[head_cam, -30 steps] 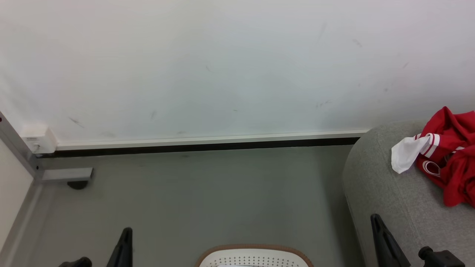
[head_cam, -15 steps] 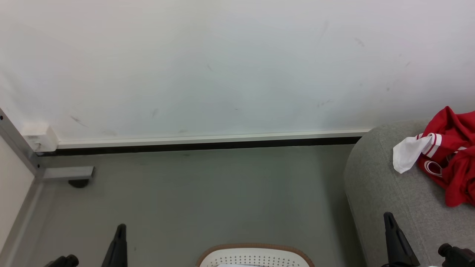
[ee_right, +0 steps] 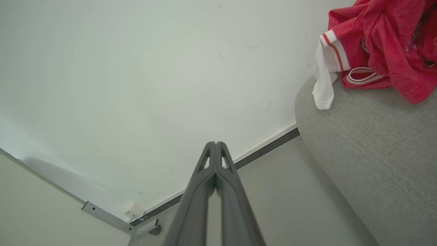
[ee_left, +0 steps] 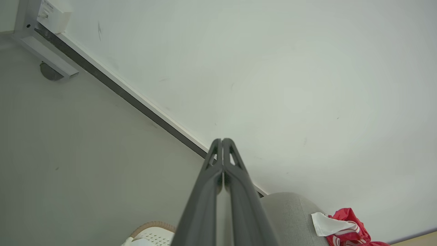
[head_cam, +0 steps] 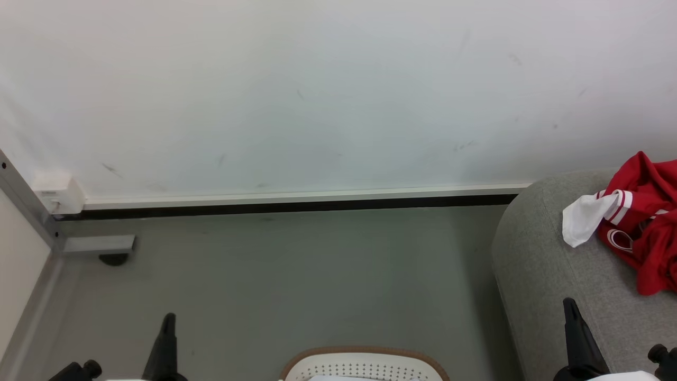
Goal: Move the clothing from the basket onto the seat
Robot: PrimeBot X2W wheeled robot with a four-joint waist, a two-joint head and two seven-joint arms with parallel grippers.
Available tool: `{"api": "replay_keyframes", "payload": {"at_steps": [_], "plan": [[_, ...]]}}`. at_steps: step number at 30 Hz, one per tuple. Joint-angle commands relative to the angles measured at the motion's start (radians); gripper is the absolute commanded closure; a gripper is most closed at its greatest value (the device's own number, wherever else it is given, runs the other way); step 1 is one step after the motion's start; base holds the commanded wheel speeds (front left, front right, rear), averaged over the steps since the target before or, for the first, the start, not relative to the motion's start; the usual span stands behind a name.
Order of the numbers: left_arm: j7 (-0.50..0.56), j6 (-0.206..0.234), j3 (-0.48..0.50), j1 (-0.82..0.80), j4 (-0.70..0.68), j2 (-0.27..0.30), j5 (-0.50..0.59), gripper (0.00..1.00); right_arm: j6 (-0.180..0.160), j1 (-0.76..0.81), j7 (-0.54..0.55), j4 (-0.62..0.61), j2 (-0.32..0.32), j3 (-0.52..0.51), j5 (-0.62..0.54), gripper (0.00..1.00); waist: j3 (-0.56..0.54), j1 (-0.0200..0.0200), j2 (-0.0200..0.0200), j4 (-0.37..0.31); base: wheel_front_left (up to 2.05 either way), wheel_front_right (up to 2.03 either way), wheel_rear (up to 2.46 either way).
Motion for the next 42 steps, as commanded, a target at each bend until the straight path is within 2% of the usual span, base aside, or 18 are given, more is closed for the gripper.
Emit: {"api": "replay_keyframes", "payload": {"at_steps": [1, 25, 42], "plan": [[0.011, 0.002, 0.011, -0.029, -0.014, 0.002, -0.039, 1.0, 0.0, -0.033, 0.007, -0.011, -0.008, -0.006, 0.043, 1.0, 0.0, 0.0, 0.0, 0.001, 0.0, 0.0, 0.0], [0.087, 0.009, 0.037, -0.059, -0.014, -0.008, -0.303, 1.0, -0.001, -0.055, 0.058, -0.001, -0.034, -0.027, 0.34, 1.0, 0.007, 0.0, 0.0, 0.008, 0.0, 0.0, 0.0], [0.131, 0.011, 0.051, -0.075, -0.013, -0.014, -0.444, 1.0, -0.001, -0.067, 0.086, 0.005, -0.047, -0.038, 0.507, 1.0, 0.011, 0.0, 0.0, 0.014, 0.0, 0.0, 0.0]]}}
